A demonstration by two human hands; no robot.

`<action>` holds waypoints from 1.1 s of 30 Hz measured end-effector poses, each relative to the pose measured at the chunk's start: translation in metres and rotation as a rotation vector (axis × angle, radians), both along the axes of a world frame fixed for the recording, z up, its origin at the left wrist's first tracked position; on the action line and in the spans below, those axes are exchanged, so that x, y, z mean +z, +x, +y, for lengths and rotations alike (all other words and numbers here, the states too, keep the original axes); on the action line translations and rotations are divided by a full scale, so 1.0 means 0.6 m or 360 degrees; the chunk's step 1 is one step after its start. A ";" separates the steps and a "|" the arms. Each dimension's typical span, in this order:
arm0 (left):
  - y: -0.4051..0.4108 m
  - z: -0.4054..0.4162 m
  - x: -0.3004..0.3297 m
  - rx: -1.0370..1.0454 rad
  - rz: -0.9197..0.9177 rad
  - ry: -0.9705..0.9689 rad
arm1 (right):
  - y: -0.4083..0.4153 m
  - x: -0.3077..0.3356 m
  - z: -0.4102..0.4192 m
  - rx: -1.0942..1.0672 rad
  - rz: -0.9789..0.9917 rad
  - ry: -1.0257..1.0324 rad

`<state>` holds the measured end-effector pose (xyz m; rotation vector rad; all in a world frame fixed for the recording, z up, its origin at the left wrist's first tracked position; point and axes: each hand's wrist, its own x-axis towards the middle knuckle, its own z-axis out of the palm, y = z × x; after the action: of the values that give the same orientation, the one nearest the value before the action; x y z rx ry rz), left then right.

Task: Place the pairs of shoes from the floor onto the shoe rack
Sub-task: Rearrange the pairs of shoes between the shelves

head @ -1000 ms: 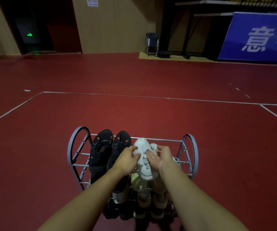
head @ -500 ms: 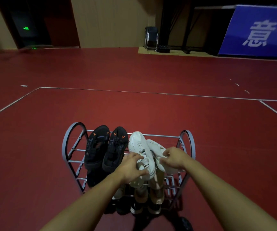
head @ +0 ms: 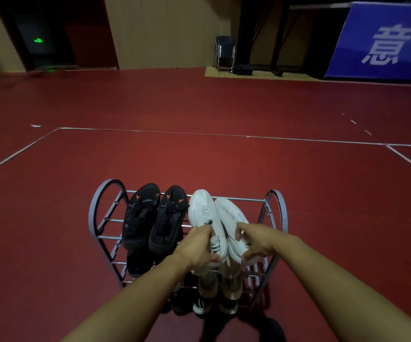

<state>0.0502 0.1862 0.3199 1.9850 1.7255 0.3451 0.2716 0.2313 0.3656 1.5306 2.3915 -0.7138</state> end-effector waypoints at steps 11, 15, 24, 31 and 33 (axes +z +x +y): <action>0.013 -0.012 -0.006 -0.0173 0.0290 0.0194 | 0.011 -0.017 -0.025 -0.0072 -0.0019 0.0377; 0.009 -0.015 -0.004 -0.0209 0.0312 0.0297 | 0.013 -0.013 -0.033 0.0147 -0.0105 0.0550; 0.009 -0.025 0.006 -0.0290 0.0292 0.0405 | 0.015 -0.016 -0.041 0.0293 -0.0312 0.0533; -0.002 -0.006 0.020 -0.0362 0.0344 0.0499 | 0.018 -0.022 -0.035 0.0063 -0.0092 0.0596; -0.003 0.007 0.027 -0.0372 0.0330 0.0528 | 0.016 -0.023 -0.035 -0.0008 -0.0038 0.0660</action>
<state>0.0484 0.1906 0.3359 2.5127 1.6133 0.3741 0.2813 0.2103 0.3515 1.6757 2.6346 -0.2004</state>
